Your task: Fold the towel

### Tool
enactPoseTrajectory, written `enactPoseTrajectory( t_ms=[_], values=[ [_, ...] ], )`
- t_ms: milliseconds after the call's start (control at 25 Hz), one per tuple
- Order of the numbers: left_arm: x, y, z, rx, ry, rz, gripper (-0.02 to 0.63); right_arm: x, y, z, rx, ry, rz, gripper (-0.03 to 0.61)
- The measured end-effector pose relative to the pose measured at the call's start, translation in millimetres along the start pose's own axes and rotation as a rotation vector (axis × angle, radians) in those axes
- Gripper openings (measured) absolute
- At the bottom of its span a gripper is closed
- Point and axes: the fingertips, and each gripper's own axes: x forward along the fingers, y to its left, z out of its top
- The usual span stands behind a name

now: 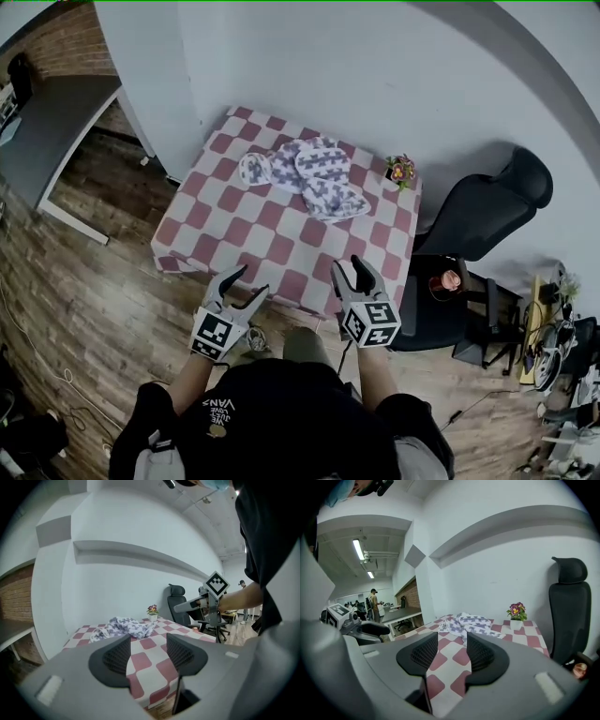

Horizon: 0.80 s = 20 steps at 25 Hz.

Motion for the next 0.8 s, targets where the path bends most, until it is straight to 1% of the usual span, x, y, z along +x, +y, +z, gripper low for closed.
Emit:
enactPoseTrajectory(
  t_ms=[120,240,400,480,600,680,800],
  values=[
    [16.6,-1.4,1.3,0.004,0.0,-0.051,0.215,6.2,-14.0,1.8,-0.005,0.016,-0.033,0.183],
    [27.7,-1.6,-1.5,0.007,0.015,-0.078,0.215,22.5,-26.2,9.2,-0.037,0.035,-0.029,0.183],
    [46.0,11.3,-7.3,0.008,0.045,-0.055,0.215,63.4,-40.0,29.2,-0.109,0.057,-0.002,0.183],
    [58.7,16.5,-10.3,-0.005,0.059,-0.037,0.215,86.9,-42.8,38.3,-0.149,0.075,0.026,0.183],
    [75.2,22.9,-12.1,-0.014,0.077,-0.019,0.215,124.0,-40.8,47.8,-0.227,0.116,0.078,0.183],
    [85.7,27.8,-14.1,-0.012,0.093,-0.01,0.215,150.6,-39.9,54.4,-0.305,0.139,0.102,0.183],
    [95.8,32.2,-24.9,-0.031,0.129,0.007,0.215,193.8,-37.1,60.5,-0.421,0.163,0.123,0.183]
  ],
)
